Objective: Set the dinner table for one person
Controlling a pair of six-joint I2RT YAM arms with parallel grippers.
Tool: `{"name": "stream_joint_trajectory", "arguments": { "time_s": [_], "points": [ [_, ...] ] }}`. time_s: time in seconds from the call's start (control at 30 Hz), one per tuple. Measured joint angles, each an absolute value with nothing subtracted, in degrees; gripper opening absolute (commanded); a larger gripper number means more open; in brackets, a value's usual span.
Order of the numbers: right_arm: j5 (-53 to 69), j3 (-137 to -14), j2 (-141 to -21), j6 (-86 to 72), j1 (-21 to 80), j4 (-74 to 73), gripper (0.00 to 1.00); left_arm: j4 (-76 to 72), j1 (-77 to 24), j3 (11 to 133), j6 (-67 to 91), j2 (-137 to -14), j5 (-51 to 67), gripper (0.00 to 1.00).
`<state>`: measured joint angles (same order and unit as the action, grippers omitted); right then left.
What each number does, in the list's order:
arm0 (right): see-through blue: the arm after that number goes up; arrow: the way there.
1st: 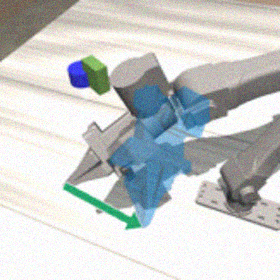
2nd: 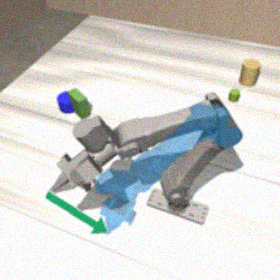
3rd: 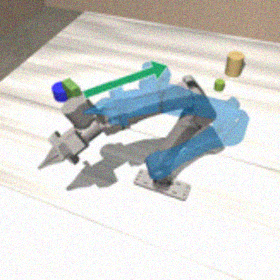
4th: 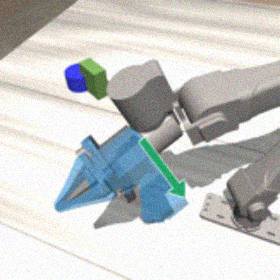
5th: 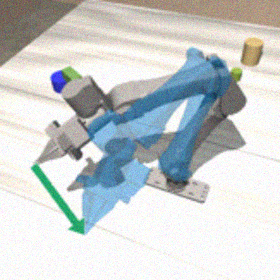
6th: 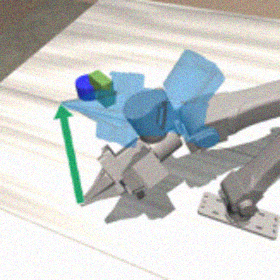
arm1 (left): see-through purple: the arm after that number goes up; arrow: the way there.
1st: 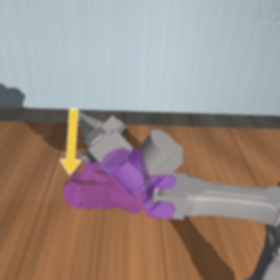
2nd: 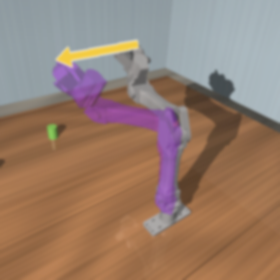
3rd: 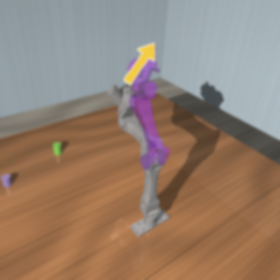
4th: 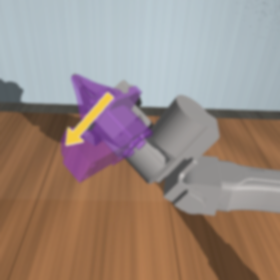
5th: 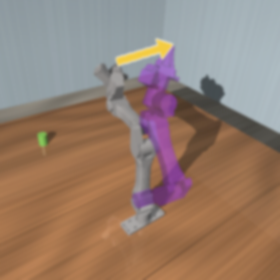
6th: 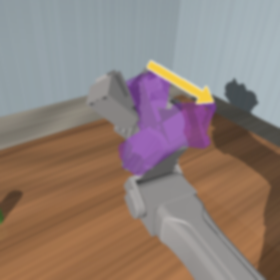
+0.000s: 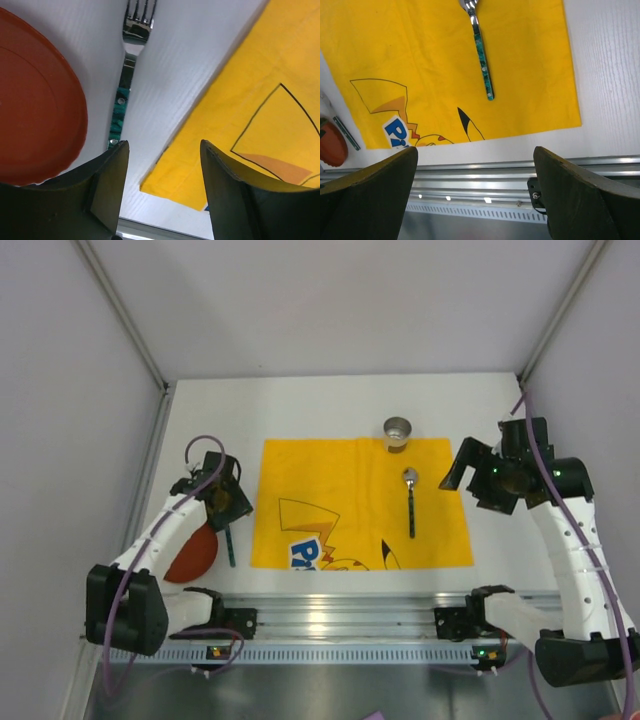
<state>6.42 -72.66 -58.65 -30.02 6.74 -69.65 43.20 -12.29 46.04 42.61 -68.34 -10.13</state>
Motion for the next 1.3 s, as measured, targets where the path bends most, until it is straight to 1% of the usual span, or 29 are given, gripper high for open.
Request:
{"name": "stream_joint_trajectory", "arguments": {
  "time_s": [0.17, 0.4, 0.5, 0.53, 0.63, 0.67, 0.73, 0.77, 0.8, 0.97, 1.03, 1.13, 1.2, 1.3],
  "points": [
    [6.6, -72.7, -59.3, -30.0, 7.1, -69.4, 1.00, 41.5, -7.1, 45.8, 38.8, -73.3, -9.0, 0.61],
    [6.0, -72.7, -60.1, -29.7, 7.3, -69.4, 1.00, 38.1, -1.9, 45.8, 34.2, -79.5, -6.9, 0.55],
    [5.7, -72.7, -61.0, -29.6, 7.3, -69.4, 1.00, 36.8, -0.8, 45.8, 33.1, -82.5, -6.7, 0.49],
    [5.6, -72.6, -61.4, -29.6, 7.3, -69.4, 1.00, 36.5, -0.7, 45.8, 32.9, -83.5, -6.7, 0.43],
    [5.4, -72.6, -62.6, -29.6, 7.3, -69.3, 1.00, 35.9, -0.4, 46.2, 32.3, -85.9, -6.2, 0.33],
    [5.3, -72.6, -63.0, -29.6, 7.3, -69.1, 1.00, 35.8, -0.3, 46.3, 32.0, -86.1, -5.9, 0.25],
    [5.1, -72.6, -63.6, -29.6, 7.3, -68.7, 1.00, 35.8, 0.1, 46.9, 31.7, -86.8, -5.1, 0.18],
    [5.0, -72.6, -63.9, -29.6, 7.3, -68.6, 1.00, 35.8, 0.3, 47.3, 31.5, -87.3, -4.8, 0.07],
    [5.0, -72.6, -64.3, -29.6, 7.3, -68.4, 1.00, 36.2, 0.3, 47.9, 31.5, -87.8, -4.7, 0.01],
    [4.7, -72.6, -66.4, -29.6, 7.3, -68.2, 1.00, 39.7, 0.5, 52.2, 30.0, -88.9, -6.0, 0.00],
    [4.4, -72.6, -67.0, -29.6, 7.3, -68.1, 1.00, 41.3, 0.6, 56.1, 29.0, -87.5, -5.7, 0.00],
    [3.9, -72.6, -67.2, -29.5, 7.3, -68.1, 1.00, 42.8, -0.8, 65.0, 27.2, -86.7, -4.9, 0.00],
    [3.6, -72.7, -67.2, -29.4, 7.3, -68.1, 1.00, 42.1, -4.5, 71.4, 25.9, -87.0, -4.9, 0.00],
    [3.2, -72.7, -67.2, -29.3, 7.3, -68.1, 1.00, 40.4, -13.0, 76.6, 24.2, -88.9, -3.4, 0.00]
  ]
}}
